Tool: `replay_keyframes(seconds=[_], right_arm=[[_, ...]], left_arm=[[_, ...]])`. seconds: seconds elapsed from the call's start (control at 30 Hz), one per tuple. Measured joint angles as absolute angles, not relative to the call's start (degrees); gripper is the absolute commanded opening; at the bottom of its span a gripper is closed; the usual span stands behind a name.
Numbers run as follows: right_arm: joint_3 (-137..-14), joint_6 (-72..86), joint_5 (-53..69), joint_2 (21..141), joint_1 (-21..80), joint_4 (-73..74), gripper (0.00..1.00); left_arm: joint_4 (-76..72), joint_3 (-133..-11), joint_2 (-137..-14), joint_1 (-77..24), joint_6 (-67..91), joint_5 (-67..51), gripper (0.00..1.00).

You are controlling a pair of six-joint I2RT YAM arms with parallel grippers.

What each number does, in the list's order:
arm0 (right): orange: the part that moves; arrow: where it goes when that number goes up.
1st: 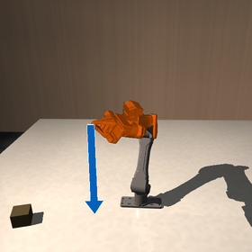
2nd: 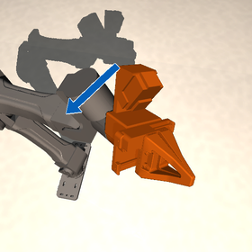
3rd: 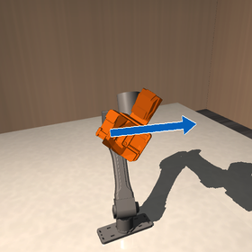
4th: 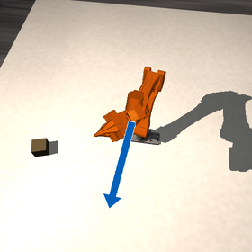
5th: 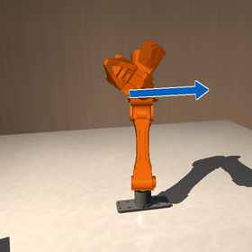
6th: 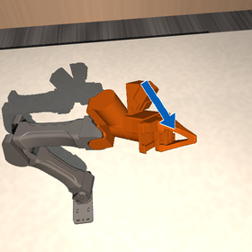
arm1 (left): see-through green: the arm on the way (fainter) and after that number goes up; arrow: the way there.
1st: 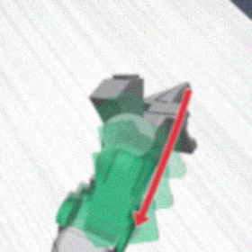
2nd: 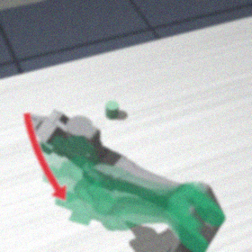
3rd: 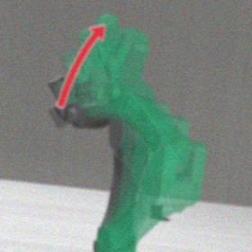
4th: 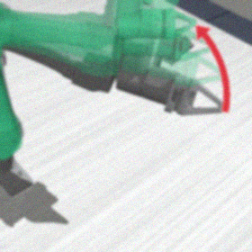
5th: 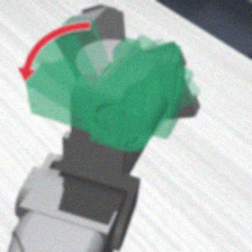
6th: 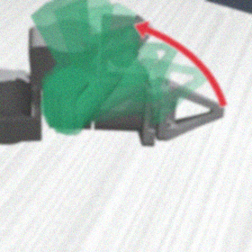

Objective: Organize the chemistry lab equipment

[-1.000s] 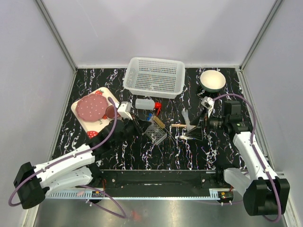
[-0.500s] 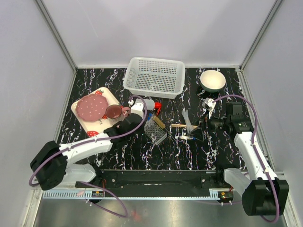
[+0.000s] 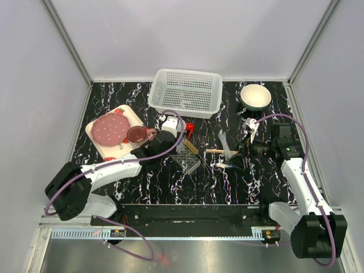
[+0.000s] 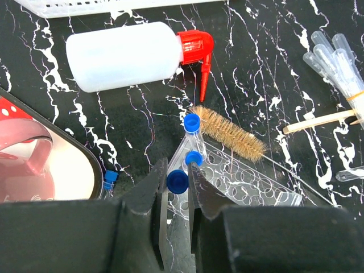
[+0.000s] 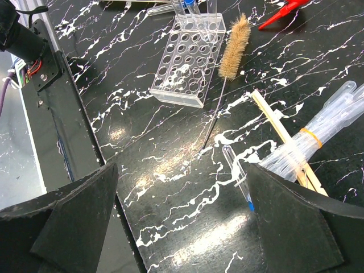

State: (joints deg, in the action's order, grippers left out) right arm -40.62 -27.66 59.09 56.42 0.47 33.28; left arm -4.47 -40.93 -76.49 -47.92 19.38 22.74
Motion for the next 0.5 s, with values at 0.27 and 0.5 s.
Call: replay_keyframes(seconds=[0.27,0.5], right_arm=[[-40.66,-27.86,59.05,56.60,0.47,33.74,1.00],[-40.73,-27.92,59.02,56.95,0.47,33.93,1.00]], left_arm=[[-4.89,-40.95,-78.22,-47.83,19.31,22.50,0.09],[-5.72,-40.93,-79.11,-47.72,19.55,22.31,0.11]])
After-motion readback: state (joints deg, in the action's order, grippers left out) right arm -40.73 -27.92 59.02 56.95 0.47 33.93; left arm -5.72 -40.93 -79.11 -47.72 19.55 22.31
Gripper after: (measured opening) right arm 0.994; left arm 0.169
